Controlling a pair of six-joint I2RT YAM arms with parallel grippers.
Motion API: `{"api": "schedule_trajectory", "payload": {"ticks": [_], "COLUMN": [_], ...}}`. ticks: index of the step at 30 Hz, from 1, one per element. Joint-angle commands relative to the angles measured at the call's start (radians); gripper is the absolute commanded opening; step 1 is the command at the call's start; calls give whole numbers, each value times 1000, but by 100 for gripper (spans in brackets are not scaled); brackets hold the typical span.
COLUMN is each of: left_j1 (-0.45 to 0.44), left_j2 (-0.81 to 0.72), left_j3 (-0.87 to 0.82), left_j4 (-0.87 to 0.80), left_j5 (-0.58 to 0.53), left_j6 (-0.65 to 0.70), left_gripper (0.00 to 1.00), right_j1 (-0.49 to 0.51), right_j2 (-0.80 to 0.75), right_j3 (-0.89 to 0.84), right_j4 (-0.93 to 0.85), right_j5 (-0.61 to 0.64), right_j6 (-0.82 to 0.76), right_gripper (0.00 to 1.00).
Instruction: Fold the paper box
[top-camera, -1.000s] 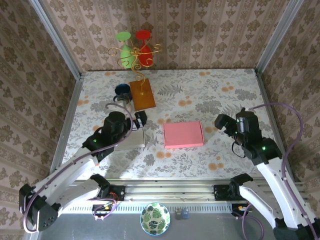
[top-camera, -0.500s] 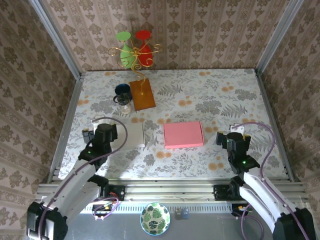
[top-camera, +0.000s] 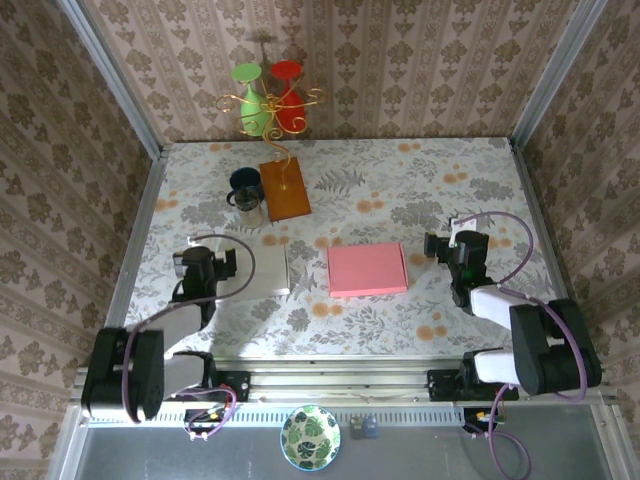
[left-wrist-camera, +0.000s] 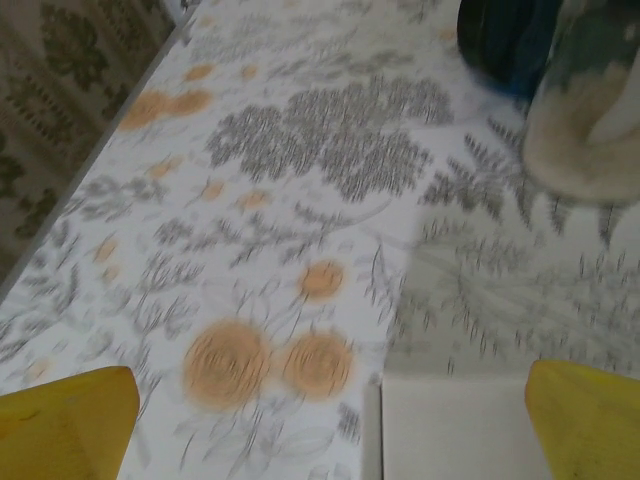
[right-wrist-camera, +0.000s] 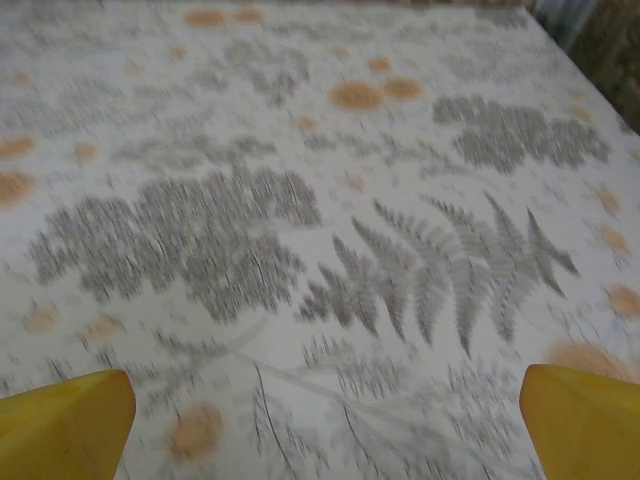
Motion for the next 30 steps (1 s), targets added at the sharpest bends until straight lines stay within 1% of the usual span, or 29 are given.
{"api": "schedule_trajectory", "payload": {"ticks": [1,3,5,6,8,9,10,12,15,18,22,30], "left_j1": [38,51,58,58,61,61,59,58,69,114,117,119], "left_j2": [60,96,103,113,197,277,360,335,329,323,328,327], "left_j3": [61,68,60,40,-21,-54,-58,11,94,129,120,121], "left_j4": [181,234,265,308,514,653,736,585,433,352,376,373], "left_j5": [124,147,162,177,187,192,212,208,195,170,182,183], "left_j6": [13,44,54,66,81,86,92,99,82,16,16,16], "left_gripper": [100,100,100,100,100,100,100,100,100,100,100,100], "right_j1": [-11,-14,-14,-14,-14,-14,-14,-13,-11,-6,-6,-3], "right_j2": [66,115,139,155,191,198,185,194,196,197,196,197], "right_j3": [-15,-26,-21,-25,-39,-41,-33,-15,46,54,52,49], "right_j4": [252,306,320,339,397,420,380,357,241,229,236,238], "right_j5": [-82,-78,-80,-76,-55,-35,-20,-3,43,55,54,58], "right_j6": [10,15,15,17,22,28,37,38,58,56,55,54], "right_gripper": [100,100,100,100,100,100,100,100,100,100,100,100]}}
